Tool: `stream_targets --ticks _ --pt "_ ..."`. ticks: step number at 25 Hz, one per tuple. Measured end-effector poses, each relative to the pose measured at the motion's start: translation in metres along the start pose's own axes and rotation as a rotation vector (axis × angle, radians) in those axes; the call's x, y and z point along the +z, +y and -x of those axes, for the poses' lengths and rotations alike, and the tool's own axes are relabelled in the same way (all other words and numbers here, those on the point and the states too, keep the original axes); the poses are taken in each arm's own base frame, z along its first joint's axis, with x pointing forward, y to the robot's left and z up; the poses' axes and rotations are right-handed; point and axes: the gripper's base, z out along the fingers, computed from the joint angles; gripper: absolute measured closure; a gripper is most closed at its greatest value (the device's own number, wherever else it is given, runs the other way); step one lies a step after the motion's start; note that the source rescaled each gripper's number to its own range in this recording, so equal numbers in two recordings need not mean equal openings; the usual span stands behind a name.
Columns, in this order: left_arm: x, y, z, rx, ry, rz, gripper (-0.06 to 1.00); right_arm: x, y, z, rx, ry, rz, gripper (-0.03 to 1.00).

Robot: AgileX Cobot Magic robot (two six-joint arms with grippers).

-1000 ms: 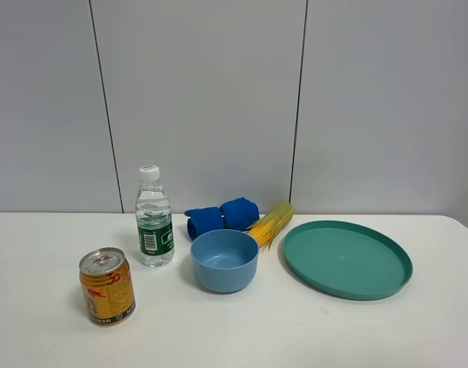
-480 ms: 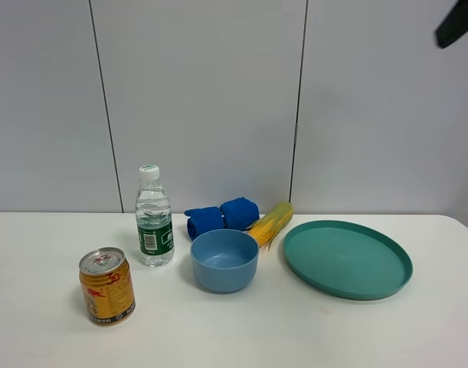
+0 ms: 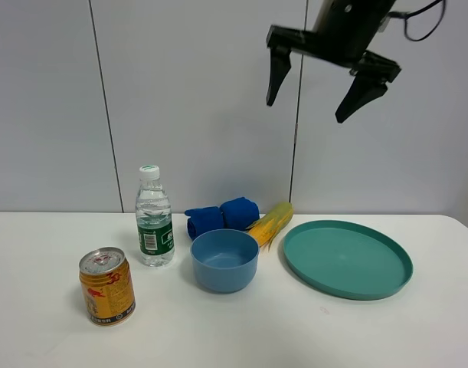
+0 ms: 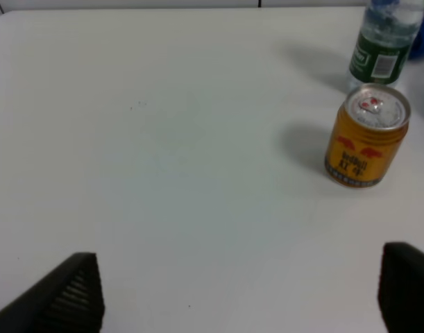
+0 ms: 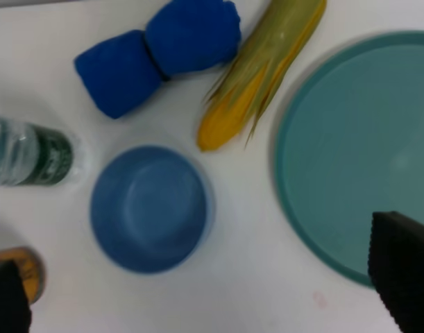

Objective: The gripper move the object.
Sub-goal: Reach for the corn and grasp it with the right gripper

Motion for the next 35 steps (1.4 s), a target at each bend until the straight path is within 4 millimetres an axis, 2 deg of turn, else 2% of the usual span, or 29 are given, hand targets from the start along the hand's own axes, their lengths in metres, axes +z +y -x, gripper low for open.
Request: stream_targets --ticks 1,2,3,6,10,13,24,32,35 --pt "0.0 0.0 0.0 0.0 0.0 0.0 -0.06 0.015 0.002 0.006 0.001 0.011 -0.038 -0.03" --pt "0.0 0.0 0.0 0.0 0.0 0.0 -0.06 0.015 0.002 0.006 0.001 0.011 -0.038 -0.03" --pt "0.0 0.0 0.0 0.0 0.0 0.0 -0.06 0.04 0.006 0.014 -0.004 0.021 -0.109 -0.03" --pt "0.0 0.0 0.0 0.0 0.0 0.0 -0.06 0.083 0.008 0.015 0.02 0.036 -0.181 -0.03" --pt "0.0 0.0 0.0 0.0 0.0 0.0 -0.06 0.127 0.008 0.009 0.073 0.048 -0.195 -0.03" --pt "0.0 0.0 0.0 0.0 0.0 0.0 -0.06 0.15 0.008 0.008 0.097 0.02 -0.183 -0.03" --pt "0.0 0.0 0.0 -0.001 0.0 0.0 -0.06 0.187 -0.001 0.003 0.204 -0.048 -0.256 -0.03" --pt "0.0 0.0 0.0 0.0 0.0 0.0 -0.06 0.216 -0.005 -0.007 0.152 -0.019 -0.266 -0.03" --pt "0.0 0.0 0.0 0.0 0.0 0.0 -0.06 0.219 -0.005 -0.006 0.1 -0.026 -0.251 -0.03"
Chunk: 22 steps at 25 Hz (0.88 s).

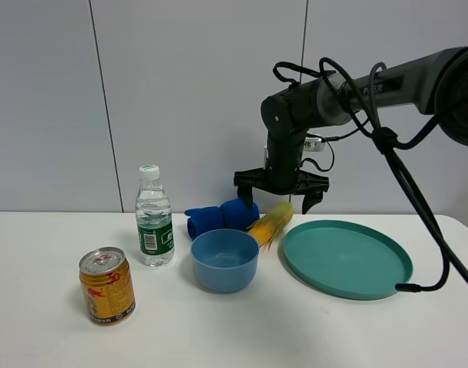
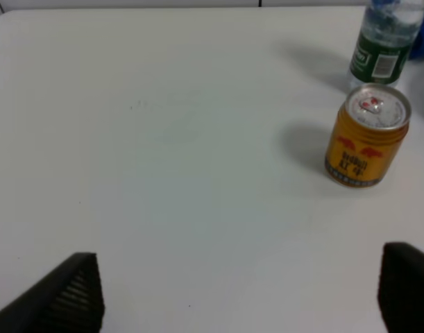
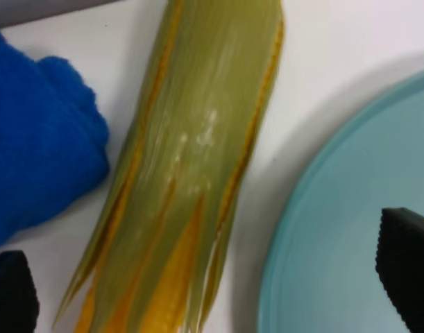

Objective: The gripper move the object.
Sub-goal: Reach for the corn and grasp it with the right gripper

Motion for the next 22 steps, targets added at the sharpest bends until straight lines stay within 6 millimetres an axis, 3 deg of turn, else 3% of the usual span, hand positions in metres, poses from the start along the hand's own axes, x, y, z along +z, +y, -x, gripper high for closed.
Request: stream_targets --ticks 22 --pt "0.0 0.0 0.0 -0.001 0.0 0.0 -0.06 0.033 0.001 -0.006 -0.128 -0.04 0.039 -0.03"
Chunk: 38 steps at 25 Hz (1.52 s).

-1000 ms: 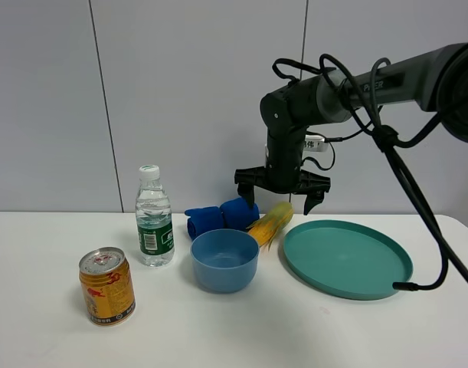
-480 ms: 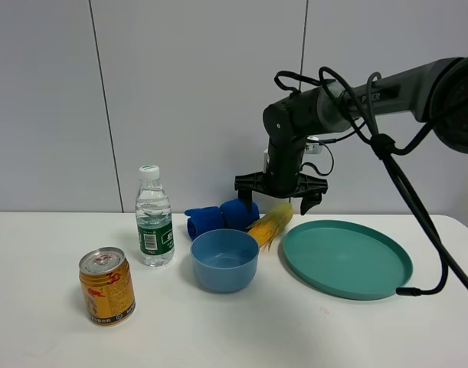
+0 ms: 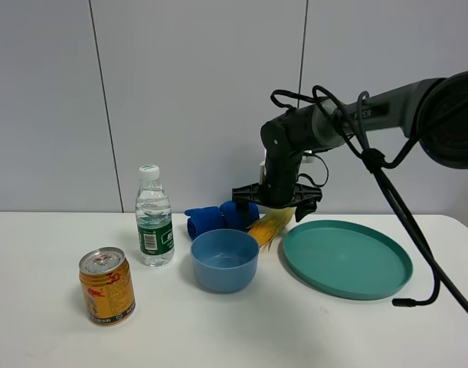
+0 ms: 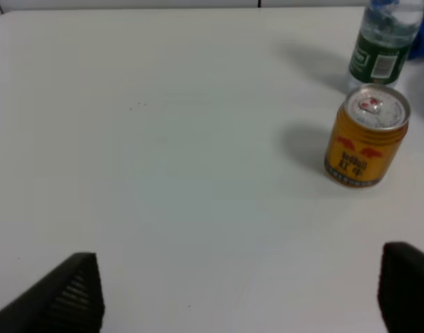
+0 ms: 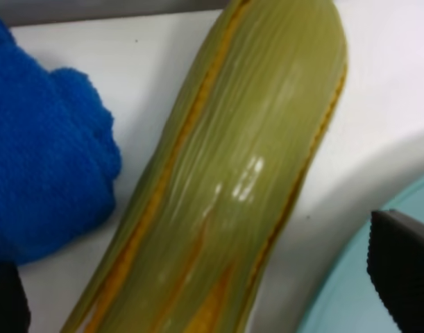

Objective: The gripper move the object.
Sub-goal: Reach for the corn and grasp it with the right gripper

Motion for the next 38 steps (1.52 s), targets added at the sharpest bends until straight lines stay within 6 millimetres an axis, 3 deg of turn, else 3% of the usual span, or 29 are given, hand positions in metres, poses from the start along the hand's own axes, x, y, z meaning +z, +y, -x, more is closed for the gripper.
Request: stream_targets --ticks 38 --pt "0.0 0.0 0.0 0.001 0.0 0.0 -0.06 0.021 -0.003 -0.005 -0.038 -0.031 0.027 -0.03"
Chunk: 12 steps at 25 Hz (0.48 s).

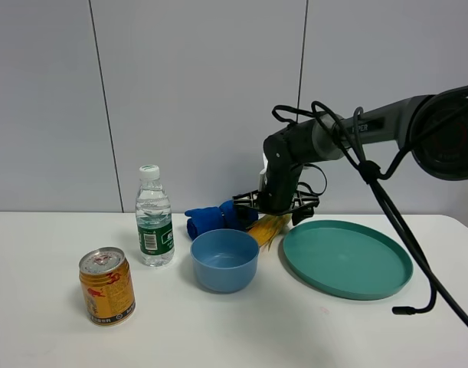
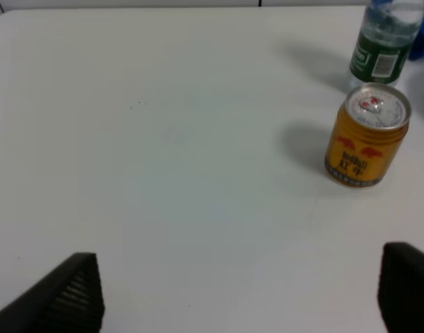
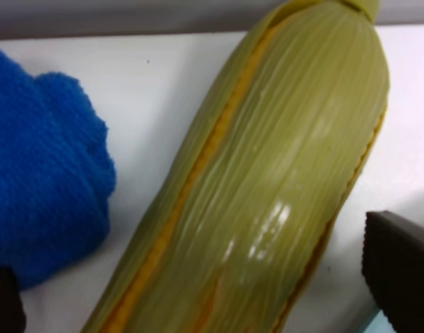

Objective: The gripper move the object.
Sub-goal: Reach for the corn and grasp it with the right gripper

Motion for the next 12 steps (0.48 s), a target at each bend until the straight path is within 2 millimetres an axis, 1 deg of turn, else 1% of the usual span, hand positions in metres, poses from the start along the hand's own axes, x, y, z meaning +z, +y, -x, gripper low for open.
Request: stream_targets --ticks 6,8,11,12 --pt "0.0 0.0 0.0 -0.001 0.0 0.0 -0.06 0.0006 0.0001 0.0002 0.016 -0.001 0.012 -0.03" --pt "0.0 0.0 0.0 -0.001 0.0 0.0 -0.06 0.0006 0.0002 0.0004 0.016 -0.004 0.014 -0.01" --pt "0.0 0.0 0.0 -0.001 0.0 0.0 -0.06 0.0011 0.0004 0.0 0.02 -0.002 0.016 0.08" --pt "0.0 0.0 0.0 -0.001 0.0 0.0 -0.06 0.0011 0.0004 0.0 0.02 -0.002 0.016 0.08"
